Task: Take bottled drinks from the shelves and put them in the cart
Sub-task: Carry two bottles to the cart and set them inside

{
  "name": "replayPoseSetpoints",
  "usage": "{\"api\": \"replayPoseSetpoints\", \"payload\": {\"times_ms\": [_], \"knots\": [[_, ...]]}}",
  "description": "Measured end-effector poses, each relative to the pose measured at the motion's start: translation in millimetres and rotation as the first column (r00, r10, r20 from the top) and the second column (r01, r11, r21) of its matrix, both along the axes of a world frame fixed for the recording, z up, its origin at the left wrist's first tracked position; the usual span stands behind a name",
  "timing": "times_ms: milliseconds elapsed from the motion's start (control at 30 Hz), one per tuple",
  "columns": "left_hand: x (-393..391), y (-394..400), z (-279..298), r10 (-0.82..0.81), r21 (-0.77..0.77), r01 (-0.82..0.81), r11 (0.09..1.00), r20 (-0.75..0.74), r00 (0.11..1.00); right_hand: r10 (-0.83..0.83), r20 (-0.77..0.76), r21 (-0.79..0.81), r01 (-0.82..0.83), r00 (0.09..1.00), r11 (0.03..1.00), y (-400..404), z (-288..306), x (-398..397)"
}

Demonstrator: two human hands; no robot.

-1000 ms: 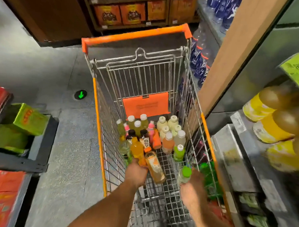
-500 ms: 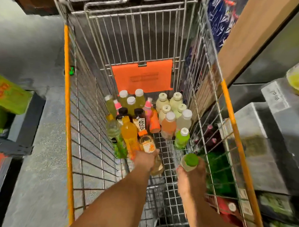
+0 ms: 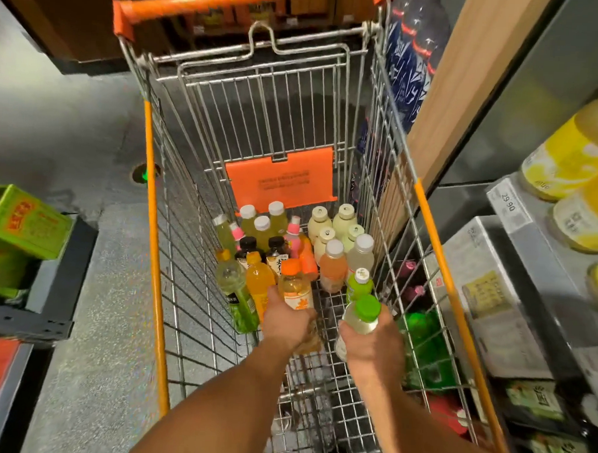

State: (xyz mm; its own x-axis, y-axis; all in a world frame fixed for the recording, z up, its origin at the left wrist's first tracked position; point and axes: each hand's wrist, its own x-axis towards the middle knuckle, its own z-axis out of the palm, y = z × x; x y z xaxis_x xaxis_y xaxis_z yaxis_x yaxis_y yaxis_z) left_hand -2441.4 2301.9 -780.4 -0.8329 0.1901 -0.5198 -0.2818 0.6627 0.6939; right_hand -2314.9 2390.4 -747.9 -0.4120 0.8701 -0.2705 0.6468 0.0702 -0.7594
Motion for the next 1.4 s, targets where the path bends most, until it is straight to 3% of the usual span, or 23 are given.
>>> {"api": "replayPoseSetpoints", "payload": {"times_ms": [167, 367, 533, 767, 1000, 1200, 1400], "knots": [[-33, -17, 91, -0.146, 0.176, 0.167, 0.97, -0.13, 0.981, -0.024, -0.038, 0.042, 0.025, 0.999, 0.999, -6, 83, -22], [-59, -36, 224, -0.361, 0.277, 0.441, 0.854, -0.296, 0.884, -0.049, -0.116, 0.175, 0.069, 0.992, 0.982, -23, 213, -24], [-42, -66, 336, -0.507, 0.343, 0.642, 0.686, -0.408, 0.759, -0.153, -0.211, 0.271, 0.208, 0.965, 0.94, -81, 325, 18], [55, -130, 445, -0.717, 0.334, 0.885, 0.324, -0.523, 0.46, -0.37, -0.237, 0.348, 0.434, 0.898, 0.831, -208, 425, 117], [180, -189, 475, -0.768, 0.254, 0.964, 0.082, -0.6, 0.223, -0.584, -0.226, 0.378, 0.623, 0.78, 0.685, -311, 451, 233], [290, -240, 476, -0.784, 0.219, 0.976, -0.014, -0.609, 0.125, -0.728, -0.216, 0.34, 0.749, 0.651, 0.569, -411, 434, 345], [415, -310, 463, -0.863, 0.238, 0.963, -0.124, -0.505, 0.013, -0.838, -0.116, 0.381, 0.803, 0.534, 0.458, -507, 423, 461]]}}
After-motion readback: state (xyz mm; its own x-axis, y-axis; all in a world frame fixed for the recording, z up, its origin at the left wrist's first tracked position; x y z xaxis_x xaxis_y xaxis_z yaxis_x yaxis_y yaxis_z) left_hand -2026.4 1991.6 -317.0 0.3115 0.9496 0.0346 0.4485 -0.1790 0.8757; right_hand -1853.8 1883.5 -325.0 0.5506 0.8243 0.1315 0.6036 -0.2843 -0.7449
